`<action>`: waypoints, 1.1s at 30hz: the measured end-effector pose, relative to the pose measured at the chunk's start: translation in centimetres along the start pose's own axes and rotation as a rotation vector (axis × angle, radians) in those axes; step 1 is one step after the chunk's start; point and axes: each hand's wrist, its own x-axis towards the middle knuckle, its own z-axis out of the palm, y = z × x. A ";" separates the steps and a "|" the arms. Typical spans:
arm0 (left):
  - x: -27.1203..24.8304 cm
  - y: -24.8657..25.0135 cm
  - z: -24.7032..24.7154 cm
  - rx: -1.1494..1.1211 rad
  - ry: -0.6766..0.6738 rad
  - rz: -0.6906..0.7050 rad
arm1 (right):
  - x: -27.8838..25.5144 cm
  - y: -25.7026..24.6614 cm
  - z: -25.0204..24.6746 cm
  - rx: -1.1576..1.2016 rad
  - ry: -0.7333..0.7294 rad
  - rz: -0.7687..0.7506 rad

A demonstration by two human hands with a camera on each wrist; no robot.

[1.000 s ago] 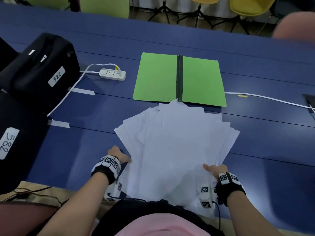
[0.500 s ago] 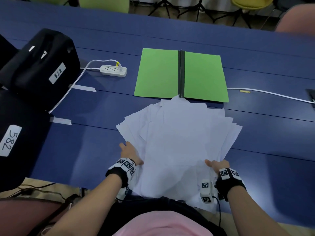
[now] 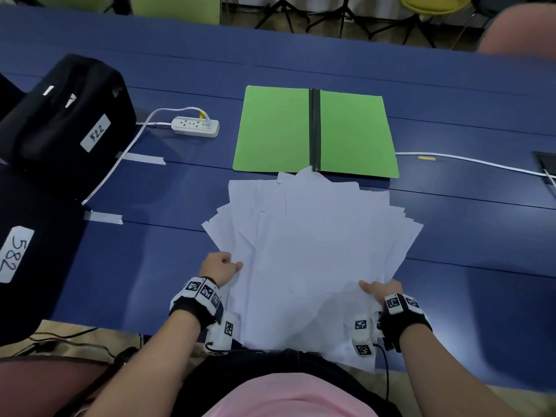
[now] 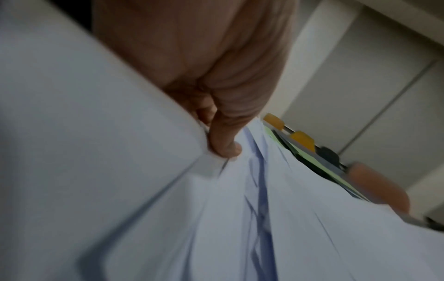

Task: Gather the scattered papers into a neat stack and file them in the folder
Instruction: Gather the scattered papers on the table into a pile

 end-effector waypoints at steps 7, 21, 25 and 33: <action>1.7 -2.6 -0.8 -0.362 0.191 -0.109 | -0.7 -0.3 -0.1 -0.016 -0.008 -0.001; 0.8 0.3 1.0 0.166 -0.251 -0.077 | -0.4 -0.9 1.6 0.084 -0.115 -0.053; 1.2 -1.0 1.0 -0.163 -0.074 -0.169 | -0.5 -0.4 1.4 0.094 -0.055 -0.061; 1.8 3.0 -0.3 -0.334 0.092 -0.264 | -0.5 -0.4 2.0 0.073 -0.050 -0.170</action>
